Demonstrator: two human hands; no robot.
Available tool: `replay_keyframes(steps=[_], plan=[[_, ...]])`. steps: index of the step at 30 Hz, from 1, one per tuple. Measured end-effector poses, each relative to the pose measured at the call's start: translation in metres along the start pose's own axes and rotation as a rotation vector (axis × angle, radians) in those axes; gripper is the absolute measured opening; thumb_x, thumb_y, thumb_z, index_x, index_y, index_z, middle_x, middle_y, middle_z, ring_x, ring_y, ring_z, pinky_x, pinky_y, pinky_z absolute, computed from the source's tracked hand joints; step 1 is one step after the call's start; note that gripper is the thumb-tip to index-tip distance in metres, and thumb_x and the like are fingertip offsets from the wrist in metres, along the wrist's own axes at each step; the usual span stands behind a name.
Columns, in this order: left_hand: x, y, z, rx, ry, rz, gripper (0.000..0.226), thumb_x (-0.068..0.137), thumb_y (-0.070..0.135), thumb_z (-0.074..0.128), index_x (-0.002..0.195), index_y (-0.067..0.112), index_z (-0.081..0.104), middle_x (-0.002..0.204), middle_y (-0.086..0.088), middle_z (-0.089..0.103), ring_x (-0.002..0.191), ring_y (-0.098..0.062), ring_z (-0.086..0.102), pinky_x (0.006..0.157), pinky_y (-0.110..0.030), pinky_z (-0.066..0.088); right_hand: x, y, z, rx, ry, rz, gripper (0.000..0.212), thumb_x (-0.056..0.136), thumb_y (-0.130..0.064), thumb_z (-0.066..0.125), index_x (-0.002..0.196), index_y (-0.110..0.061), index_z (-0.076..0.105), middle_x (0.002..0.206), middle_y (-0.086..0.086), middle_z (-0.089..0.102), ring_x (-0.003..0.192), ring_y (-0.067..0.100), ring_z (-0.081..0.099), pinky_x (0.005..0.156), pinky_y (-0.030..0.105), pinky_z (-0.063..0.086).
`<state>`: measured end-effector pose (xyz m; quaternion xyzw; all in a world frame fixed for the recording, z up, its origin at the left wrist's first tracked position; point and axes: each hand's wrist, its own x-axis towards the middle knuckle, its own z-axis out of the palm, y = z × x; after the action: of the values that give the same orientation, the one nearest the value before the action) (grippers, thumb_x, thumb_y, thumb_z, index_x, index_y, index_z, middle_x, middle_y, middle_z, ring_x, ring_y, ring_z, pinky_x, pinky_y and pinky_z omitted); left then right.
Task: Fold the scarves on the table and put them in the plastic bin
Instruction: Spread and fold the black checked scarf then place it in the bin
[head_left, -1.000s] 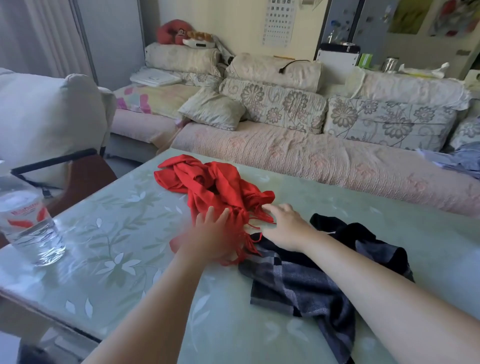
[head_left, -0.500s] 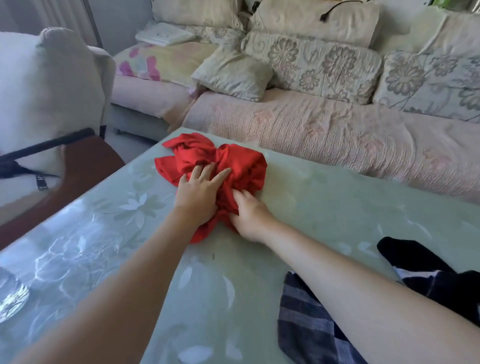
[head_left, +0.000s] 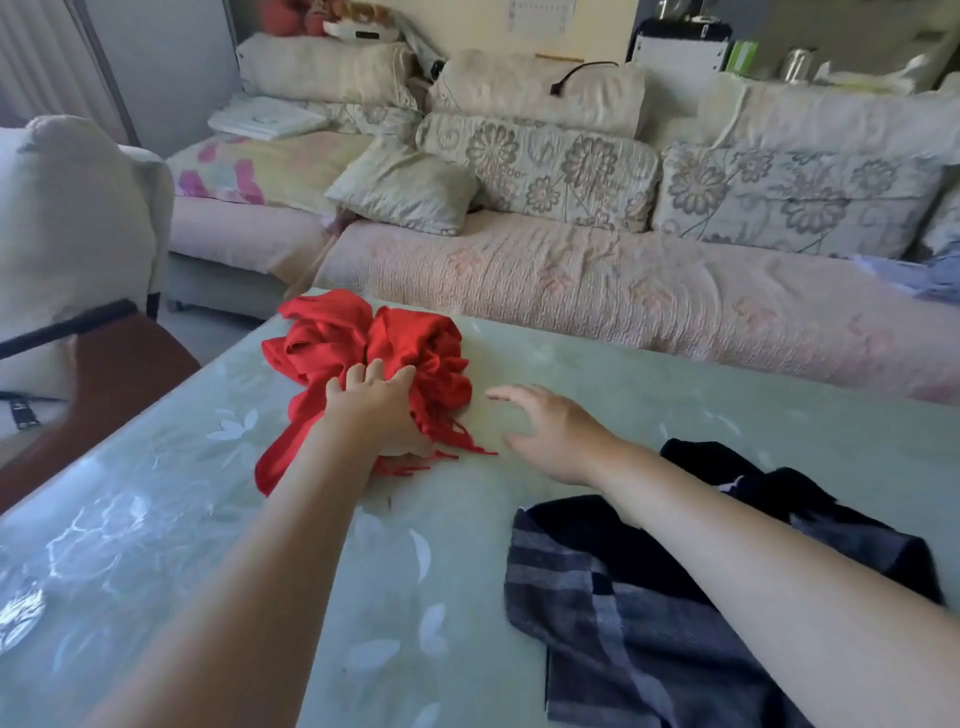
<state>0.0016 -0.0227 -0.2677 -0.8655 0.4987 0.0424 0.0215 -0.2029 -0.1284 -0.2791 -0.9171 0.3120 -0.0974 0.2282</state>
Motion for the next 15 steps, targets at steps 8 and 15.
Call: replay_keyframes(steps=[8,15], plan=[[-0.132,0.140,0.017,-0.551,-0.081,0.390,0.025,0.087,0.031,0.066,0.112,0.029,0.067,0.119,0.005,0.066,0.095,-0.015,0.060,0.088,-0.032,0.052,-0.176,0.059,-0.070,-0.258,0.102,0.232,0.032,0.097,-0.029,0.050,0.126,-0.037,0.062,0.138,-0.011,0.056,0.129,0.018,0.049,0.108,0.040,0.032],[-0.202,0.208,0.053,-0.350,-0.096,0.536,0.050,0.075,0.049,0.070,0.122,0.042,0.055,0.126,0.010,0.047,0.111,-0.021,0.050,0.088,-0.034,0.046,-0.299,0.097,-0.068,-0.218,-0.029,0.401,0.079,0.080,-0.046,0.045,0.155,-0.043,0.019,0.164,-0.009,0.021,0.149,0.019,0.024,0.116,0.045,0.028]])
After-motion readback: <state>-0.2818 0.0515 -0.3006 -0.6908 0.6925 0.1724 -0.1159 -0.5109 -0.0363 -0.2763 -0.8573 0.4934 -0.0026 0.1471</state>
